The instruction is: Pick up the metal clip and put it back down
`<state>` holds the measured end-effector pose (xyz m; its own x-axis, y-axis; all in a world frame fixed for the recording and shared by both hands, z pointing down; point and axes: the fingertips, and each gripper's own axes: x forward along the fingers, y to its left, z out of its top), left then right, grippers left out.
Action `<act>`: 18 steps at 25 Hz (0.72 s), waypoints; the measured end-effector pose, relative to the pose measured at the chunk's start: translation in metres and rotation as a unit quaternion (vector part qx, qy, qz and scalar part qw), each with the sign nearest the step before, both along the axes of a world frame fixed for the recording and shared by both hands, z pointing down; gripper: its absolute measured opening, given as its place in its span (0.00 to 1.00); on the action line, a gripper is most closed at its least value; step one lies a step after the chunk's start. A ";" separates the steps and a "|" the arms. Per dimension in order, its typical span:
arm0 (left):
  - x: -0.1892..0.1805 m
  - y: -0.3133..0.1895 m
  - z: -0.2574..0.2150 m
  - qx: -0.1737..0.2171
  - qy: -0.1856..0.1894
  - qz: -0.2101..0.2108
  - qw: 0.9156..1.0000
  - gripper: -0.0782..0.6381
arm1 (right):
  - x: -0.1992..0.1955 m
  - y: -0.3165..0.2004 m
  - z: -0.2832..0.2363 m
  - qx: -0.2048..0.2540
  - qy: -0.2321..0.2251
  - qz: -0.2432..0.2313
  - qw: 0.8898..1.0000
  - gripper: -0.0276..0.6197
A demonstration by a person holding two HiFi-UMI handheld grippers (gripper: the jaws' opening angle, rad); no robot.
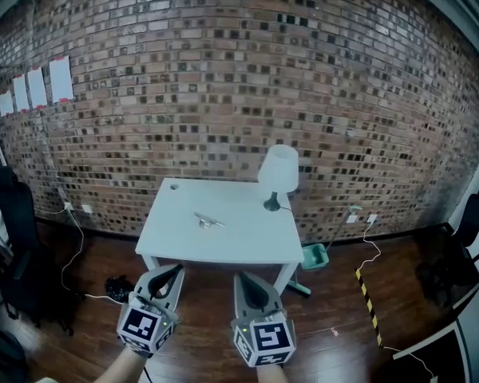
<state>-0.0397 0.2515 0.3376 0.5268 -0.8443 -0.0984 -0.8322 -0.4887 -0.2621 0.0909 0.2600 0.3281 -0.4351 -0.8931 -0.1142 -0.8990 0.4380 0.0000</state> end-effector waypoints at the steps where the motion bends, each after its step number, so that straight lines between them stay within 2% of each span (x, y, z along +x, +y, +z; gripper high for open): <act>1: -0.002 0.001 0.000 -0.001 0.000 0.000 1.000 0.09 | -0.001 0.000 0.000 -0.004 0.003 0.001 1.000 0.01; 7: -0.008 0.002 0.004 -0.003 0.002 0.002 1.000 0.09 | -0.006 0.002 0.006 -0.011 0.033 0.016 0.999 0.01; 13: -0.013 -0.002 0.003 -0.004 0.000 0.006 1.000 0.09 | -0.014 -0.002 0.002 -0.004 0.035 0.012 0.999 0.01; 18: -0.012 -0.003 -0.002 0.011 -0.008 0.015 1.000 0.09 | -0.020 -0.004 -0.002 0.003 0.039 0.007 0.999 0.01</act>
<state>-0.0512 0.2486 0.3361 0.5532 -0.8259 -0.1091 -0.8132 -0.5070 -0.2857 0.0705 0.2561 0.3258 -0.4301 -0.8986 -0.0864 -0.9023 0.4249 0.0723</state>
